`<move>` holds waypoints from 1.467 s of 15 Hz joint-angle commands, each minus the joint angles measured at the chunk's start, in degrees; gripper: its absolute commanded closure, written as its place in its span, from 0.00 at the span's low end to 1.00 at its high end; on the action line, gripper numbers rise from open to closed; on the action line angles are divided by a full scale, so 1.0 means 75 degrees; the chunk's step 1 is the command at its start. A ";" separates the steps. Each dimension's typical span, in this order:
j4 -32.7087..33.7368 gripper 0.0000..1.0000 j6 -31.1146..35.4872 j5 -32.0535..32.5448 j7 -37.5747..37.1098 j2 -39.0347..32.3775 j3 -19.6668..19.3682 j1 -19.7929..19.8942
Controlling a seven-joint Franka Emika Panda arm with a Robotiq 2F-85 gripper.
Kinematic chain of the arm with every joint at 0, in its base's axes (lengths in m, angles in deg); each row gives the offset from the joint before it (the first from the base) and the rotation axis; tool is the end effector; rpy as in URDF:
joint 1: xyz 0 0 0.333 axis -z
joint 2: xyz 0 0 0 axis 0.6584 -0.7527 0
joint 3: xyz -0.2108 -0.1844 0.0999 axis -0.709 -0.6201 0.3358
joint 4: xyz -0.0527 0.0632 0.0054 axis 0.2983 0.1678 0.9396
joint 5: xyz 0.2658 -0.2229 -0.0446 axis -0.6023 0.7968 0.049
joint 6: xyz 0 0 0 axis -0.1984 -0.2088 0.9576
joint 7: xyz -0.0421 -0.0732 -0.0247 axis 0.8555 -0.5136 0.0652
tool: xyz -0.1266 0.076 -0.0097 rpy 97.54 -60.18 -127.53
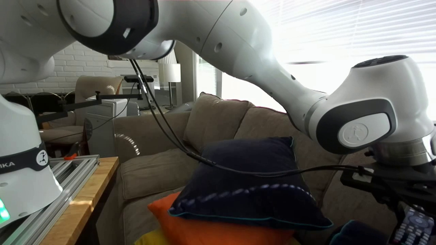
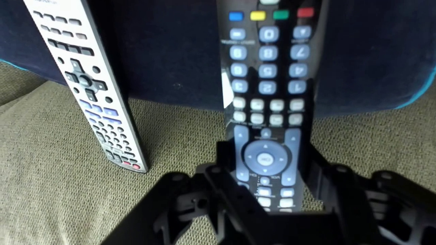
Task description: Move the remote to the right
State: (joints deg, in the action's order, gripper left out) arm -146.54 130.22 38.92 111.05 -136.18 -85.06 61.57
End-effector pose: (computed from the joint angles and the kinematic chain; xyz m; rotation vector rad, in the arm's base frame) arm 0.7313 -0.2631 0.1612 2.8133 0.3984 0.6168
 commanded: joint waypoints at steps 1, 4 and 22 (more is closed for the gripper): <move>0.0733 0.71 -0.0161 0.0230 -0.0033 -0.0445 -0.0109 -0.0024; 0.0991 0.71 -0.0176 0.0266 -0.0140 -0.0616 -0.0250 -0.0071; 0.1548 0.00 -0.0330 -0.0008 -0.3460 -0.0406 -0.2083 -0.1039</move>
State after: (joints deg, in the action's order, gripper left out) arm -133.93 130.32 39.06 96.28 -142.10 -94.51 57.43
